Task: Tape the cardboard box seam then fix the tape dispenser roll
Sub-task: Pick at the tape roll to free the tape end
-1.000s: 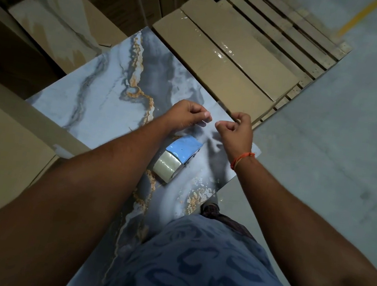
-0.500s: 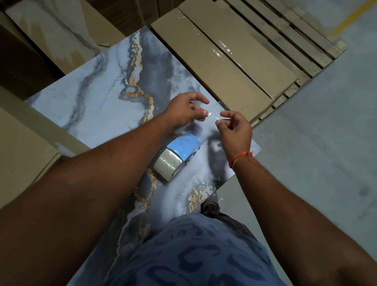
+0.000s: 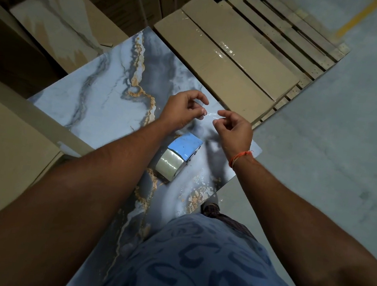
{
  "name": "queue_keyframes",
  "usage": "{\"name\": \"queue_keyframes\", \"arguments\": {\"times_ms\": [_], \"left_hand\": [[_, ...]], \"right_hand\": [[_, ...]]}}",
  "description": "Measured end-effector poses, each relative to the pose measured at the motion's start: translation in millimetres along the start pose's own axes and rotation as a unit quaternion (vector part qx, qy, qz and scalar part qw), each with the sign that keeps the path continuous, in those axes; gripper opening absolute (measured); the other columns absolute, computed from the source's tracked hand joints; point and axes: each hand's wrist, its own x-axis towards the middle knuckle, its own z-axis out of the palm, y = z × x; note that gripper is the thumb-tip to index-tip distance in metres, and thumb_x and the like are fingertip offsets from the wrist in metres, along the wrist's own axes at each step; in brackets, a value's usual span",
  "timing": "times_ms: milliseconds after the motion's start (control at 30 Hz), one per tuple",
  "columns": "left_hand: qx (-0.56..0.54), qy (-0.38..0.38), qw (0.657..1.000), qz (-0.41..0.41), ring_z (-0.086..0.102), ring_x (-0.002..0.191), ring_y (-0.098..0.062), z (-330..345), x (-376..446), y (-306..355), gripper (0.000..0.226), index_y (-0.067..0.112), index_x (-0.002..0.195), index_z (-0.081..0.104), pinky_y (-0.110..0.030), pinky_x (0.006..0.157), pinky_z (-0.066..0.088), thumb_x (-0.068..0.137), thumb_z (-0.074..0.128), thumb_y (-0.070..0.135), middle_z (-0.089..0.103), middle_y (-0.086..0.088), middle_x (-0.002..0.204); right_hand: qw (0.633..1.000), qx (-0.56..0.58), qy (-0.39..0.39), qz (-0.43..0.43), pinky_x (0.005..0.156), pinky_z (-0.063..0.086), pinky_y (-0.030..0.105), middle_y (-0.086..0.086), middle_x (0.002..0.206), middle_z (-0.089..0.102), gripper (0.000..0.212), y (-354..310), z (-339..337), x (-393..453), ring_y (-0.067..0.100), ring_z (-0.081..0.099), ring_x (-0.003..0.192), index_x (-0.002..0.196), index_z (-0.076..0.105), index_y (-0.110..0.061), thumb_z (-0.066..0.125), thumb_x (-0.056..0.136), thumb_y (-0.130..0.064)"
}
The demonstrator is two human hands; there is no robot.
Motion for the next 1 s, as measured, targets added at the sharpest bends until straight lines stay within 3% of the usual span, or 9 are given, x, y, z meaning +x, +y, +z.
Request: {"name": "queue_keyframes", "arguments": {"times_ms": [200, 267, 367, 500, 633, 800, 900, 1000], "left_hand": [[0.045, -0.015, 0.999, 0.021, 0.076, 0.102, -0.026, -4.4, -0.8, 2.0, 0.019, 0.006, 0.107, 0.080, -0.039, 0.099, 0.059, 0.089, 0.076, 0.005, 0.080, -0.012, 0.102], [0.057, -0.021, 0.998, 0.026, 0.075, 0.107, -0.021, -6.8, -1.5, 3.3, 0.023, 0.006, 0.111, 0.080, -0.035, 0.101, 0.058, 0.088, 0.078, 0.007, 0.080, -0.010, 0.108], [0.080, -0.025, 0.996, 0.035, 0.077, 0.103, -0.020, -9.7, -2.4, 3.9, 0.028, 0.006, 0.113, 0.080, -0.029, 0.099, 0.058, 0.086, 0.081, 0.007, 0.080, -0.012, 0.105], [0.135, -0.024, 0.989, 0.059, 0.078, 0.093, -0.014, -12.4, -1.9, 0.9, 0.032, 0.010, 0.112, 0.080, -0.026, 0.095, 0.059, 0.081, 0.085, 0.006, 0.081, -0.007, 0.098], [0.209, -0.004, 0.975, 0.080, 0.077, 0.091, -0.010, -14.1, 0.0, -3.1, 0.025, 0.018, 0.105, 0.083, -0.032, 0.094, 0.059, 0.081, 0.085, 0.018, 0.082, 0.002, 0.098], [0.214, -0.005, 0.973, 0.081, 0.076, 0.090, -0.011, -14.7, -2.0, -4.7, 0.016, 0.020, 0.100, 0.082, -0.037, 0.092, 0.059, 0.084, 0.081, 0.021, 0.081, 0.004, 0.095], [0.225, -0.013, 0.970, 0.095, 0.074, 0.090, -0.010, -16.0, -3.5, -4.2, 0.013, 0.021, 0.099, 0.082, -0.037, 0.092, 0.059, 0.086, 0.079, 0.024, 0.080, 0.006, 0.095], [0.233, -0.008, 0.965, 0.117, 0.070, 0.092, -0.014, -14.9, -4.9, -3.6, 0.011, 0.021, 0.097, 0.082, -0.038, 0.090, 0.057, 0.086, 0.079, 0.025, 0.076, 0.004, 0.099]], "right_hand": [[0.998, -0.051, 0.007, -0.023, 0.067, 0.045, 0.005, -0.006, 0.080, 0.070, 0.022, -0.4, 0.5, 2.5, -0.002, 0.061, 0.068, 0.109, 0.078, -0.012, 0.073, 0.087, -0.013], [0.998, -0.061, 0.007, -0.027, 0.069, 0.047, 0.005, -0.005, 0.084, 0.072, 0.022, -0.8, 0.1, 2.5, 0.000, 0.063, 0.070, 0.108, 0.079, -0.012, 0.072, 0.087, -0.013], [0.997, -0.071, 0.005, -0.033, 0.073, 0.049, 0.007, 0.000, 0.091, 0.077, 0.022, -2.0, 1.0, 1.4, 0.004, 0.065, 0.073, 0.108, 0.079, -0.011, 0.071, 0.087, -0.011], [0.995, -0.087, 0.001, -0.041, 0.072, 0.047, 0.001, 0.000, 0.096, 0.078, 0.021, -3.9, 2.0, 0.8, -0.004, 0.063, 0.073, 0.107, 0.079, -0.010, 0.072, 0.088, -0.011], [0.994, -0.093, -0.011, -0.053, 0.068, 0.043, -0.003, 0.002, 0.094, 0.078, 0.018, -7.1, 2.7, -1.4, -0.008, 0.061, 0.070, 0.102, 0.081, -0.009, 0.072, 0.087, -0.007], [0.993, -0.103, -0.015, -0.049, 0.068, 0.044, -0.001, 0.001, 0.094, 0.078, 0.015, -10.2, 3.9, -5.0, -0.006, 0.061, 0.071, 0.099, 0.081, -0.010, 0.071, 0.088, -0.009], [0.992, -0.113, -0.016, -0.052, 0.074, 0.046, 0.012, -0.005, 0.091, 0.073, 0.013, -10.0, 4.5, -6.0, -0.003, 0.060, 0.076, 0.097, 0.081, -0.016, 0.072, 0.087, -0.014], [0.985, -0.158, 0.014, -0.060, 0.091, 0.046, 0.025, -0.004, 0.103, 0.054, 0.010, -7.6, 6.4, -6.3, 0.012, 0.056, 0.100, 0.094, 0.079, -0.023, 0.077, 0.084, -0.021]]}}
